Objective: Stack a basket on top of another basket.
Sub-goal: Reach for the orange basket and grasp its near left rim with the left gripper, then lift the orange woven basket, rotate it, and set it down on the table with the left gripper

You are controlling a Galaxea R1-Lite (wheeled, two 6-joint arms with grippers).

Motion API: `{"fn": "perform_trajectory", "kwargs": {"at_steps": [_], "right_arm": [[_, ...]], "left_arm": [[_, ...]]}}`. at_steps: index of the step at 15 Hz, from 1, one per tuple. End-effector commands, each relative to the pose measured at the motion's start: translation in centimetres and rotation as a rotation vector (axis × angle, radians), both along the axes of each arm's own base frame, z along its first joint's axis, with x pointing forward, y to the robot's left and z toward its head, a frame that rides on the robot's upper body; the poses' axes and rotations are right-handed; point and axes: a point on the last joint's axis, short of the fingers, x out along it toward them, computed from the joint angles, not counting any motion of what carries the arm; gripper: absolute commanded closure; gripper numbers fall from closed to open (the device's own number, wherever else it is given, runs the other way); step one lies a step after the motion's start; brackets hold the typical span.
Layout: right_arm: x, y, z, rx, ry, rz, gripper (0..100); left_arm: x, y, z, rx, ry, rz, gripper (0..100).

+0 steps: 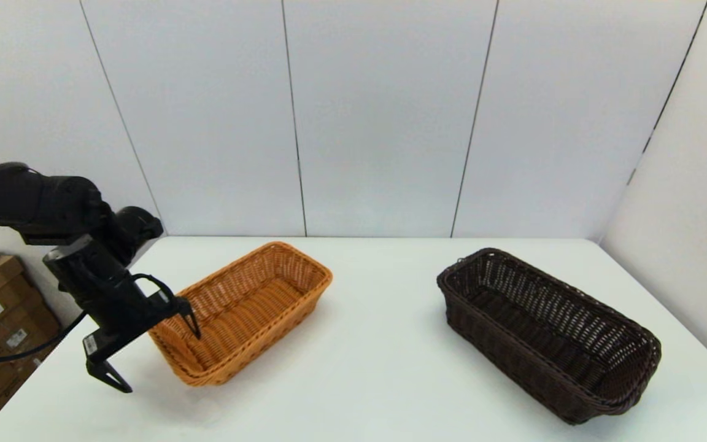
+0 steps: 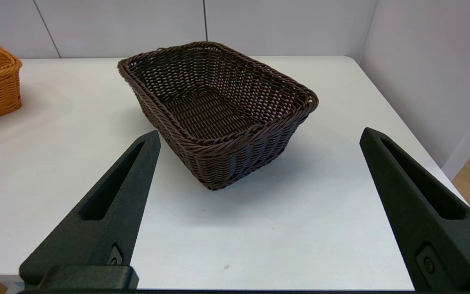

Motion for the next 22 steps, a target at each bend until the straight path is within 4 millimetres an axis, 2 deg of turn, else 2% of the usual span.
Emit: {"fn": "perform_trajectory", "kwargs": {"at_steps": [1, 5, 10, 11, 19, 22], "right_arm": [[0.0, 0.0, 0.0, 0.0, 0.001, 0.001, 0], [0.0, 0.0, 0.0, 0.0, 0.001, -0.001, 0], [0.0, 0.0, 0.0, 0.0, 0.001, -0.001, 0], [0.0, 0.0, 0.0, 0.0, 0.001, -0.001, 0], [0.0, 0.0, 0.0, 0.0, 0.001, -0.001, 0], [0.0, 0.0, 0.0, 0.0, 0.001, 0.001, 0]], "left_arm": [[1.9, -0.1, -4.0, -0.002, 0.078, 0.002, 0], [2.5, -0.2, -5.5, 0.0, 0.096, -0.002, 0], [2.9, -0.2, -5.8, 0.018, 0.097, -0.008, 0], [2.9, -0.2, -5.7, 0.018, 0.095, -0.008, 100], [2.8, -0.2, -5.1, 0.007, 0.078, -0.007, 100], [2.3, -0.1, -2.6, -0.061, 0.001, -0.005, 100]]}}
